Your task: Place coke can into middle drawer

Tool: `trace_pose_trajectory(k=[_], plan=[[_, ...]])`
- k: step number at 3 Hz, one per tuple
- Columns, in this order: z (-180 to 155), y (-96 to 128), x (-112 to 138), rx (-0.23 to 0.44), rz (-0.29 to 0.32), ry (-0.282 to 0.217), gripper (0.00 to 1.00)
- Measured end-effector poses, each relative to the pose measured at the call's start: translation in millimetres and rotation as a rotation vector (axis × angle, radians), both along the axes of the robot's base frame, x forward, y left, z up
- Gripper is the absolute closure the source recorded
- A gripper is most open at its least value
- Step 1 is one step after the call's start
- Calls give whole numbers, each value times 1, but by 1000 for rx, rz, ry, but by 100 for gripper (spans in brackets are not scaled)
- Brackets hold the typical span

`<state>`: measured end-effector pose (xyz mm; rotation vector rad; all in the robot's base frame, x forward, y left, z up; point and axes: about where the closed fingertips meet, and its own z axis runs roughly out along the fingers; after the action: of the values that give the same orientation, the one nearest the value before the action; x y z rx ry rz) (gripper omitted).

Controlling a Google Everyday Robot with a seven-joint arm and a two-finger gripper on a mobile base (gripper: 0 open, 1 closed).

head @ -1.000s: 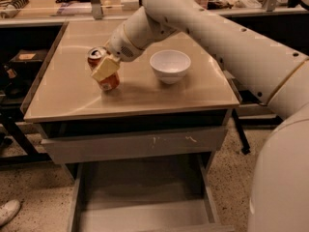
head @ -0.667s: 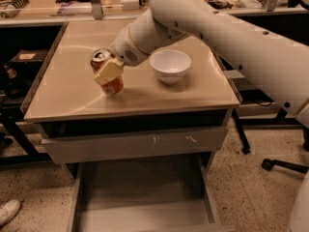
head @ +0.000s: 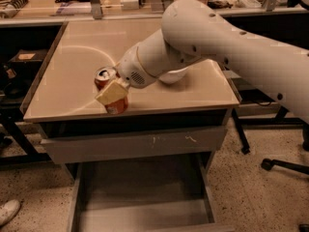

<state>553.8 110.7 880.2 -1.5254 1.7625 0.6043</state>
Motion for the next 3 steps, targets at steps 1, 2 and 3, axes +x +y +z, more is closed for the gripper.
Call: trace_pose_trajectory(k=[1,2,3], plan=[[-1,-9,-28,7,-29,10,100],[0,-23,-86,-1,-79,28,100],[0,-23,-86,-1,-79,28,100]])
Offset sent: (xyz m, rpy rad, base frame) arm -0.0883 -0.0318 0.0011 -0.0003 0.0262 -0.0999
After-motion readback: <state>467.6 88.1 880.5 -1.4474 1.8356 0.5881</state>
